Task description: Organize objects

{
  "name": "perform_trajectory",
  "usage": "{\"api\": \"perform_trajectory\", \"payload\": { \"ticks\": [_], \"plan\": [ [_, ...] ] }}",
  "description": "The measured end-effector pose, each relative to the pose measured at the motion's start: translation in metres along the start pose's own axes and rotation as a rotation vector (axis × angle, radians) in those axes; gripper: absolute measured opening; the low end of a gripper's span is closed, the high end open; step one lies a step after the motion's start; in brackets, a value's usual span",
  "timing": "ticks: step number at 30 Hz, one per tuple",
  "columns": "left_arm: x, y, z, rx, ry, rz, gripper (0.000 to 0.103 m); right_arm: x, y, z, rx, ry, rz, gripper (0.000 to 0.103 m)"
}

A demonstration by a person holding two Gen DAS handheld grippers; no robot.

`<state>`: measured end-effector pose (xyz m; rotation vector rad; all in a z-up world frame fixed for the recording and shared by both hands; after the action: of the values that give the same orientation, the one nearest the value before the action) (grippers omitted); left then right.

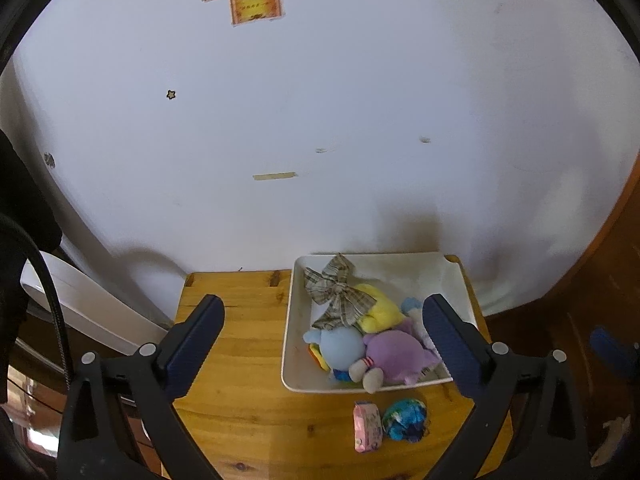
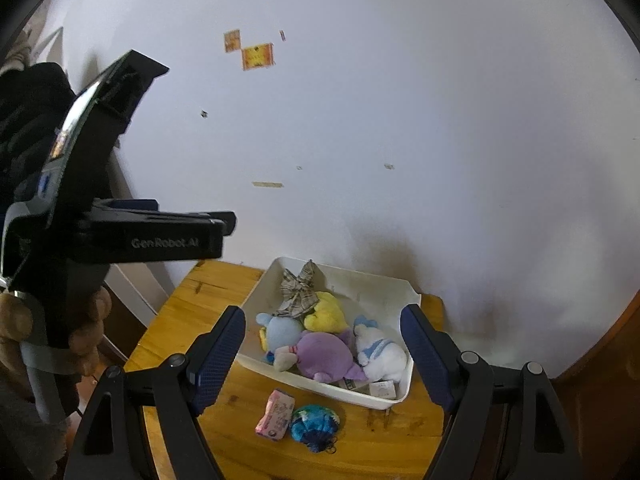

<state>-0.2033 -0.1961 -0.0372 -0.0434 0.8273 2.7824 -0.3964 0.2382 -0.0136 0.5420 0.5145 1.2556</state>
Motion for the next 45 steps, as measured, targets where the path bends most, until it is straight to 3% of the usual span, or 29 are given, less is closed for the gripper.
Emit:
{"api": "perform_trajectory", "payload": {
  "ticks": [12, 22, 34, 45],
  "plan": [
    [0.024, -0.03, 0.042, 0.027, -0.057, -0.06, 0.1, -0.006, -0.028, 0.047, 0.058, 0.039, -0.002, 0.081],
    [0.039, -0.056, 0.05, 0.009, -0.113, -0.096, 0.1, -0.012, -0.059, 0.071, 0.083, 0.049, 0.003, 0.081],
    [0.049, -0.091, 0.026, -0.051, -0.152, -0.107, 0.101, -0.01, -0.102, 0.05, 0.043, 0.071, -0.036, 0.081],
    [0.045, -0.115, -0.016, -0.104, -0.172, -0.06, 0.101, 0.023, -0.131, 0.016, -0.01, 0.034, -0.098, 0.081]
  ]
}}
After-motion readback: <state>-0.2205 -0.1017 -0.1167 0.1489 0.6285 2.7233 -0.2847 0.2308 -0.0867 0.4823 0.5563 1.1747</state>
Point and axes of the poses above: each gripper's, at about its wrist camera, not at the fingertips, and z roughly against the way its jaws point, x to its right, y to its top, the point moved 10 cm from there along -z, roughly the way its jaws point, and after that the axes turned 13 degrees about -x, right-handed, at the moved point
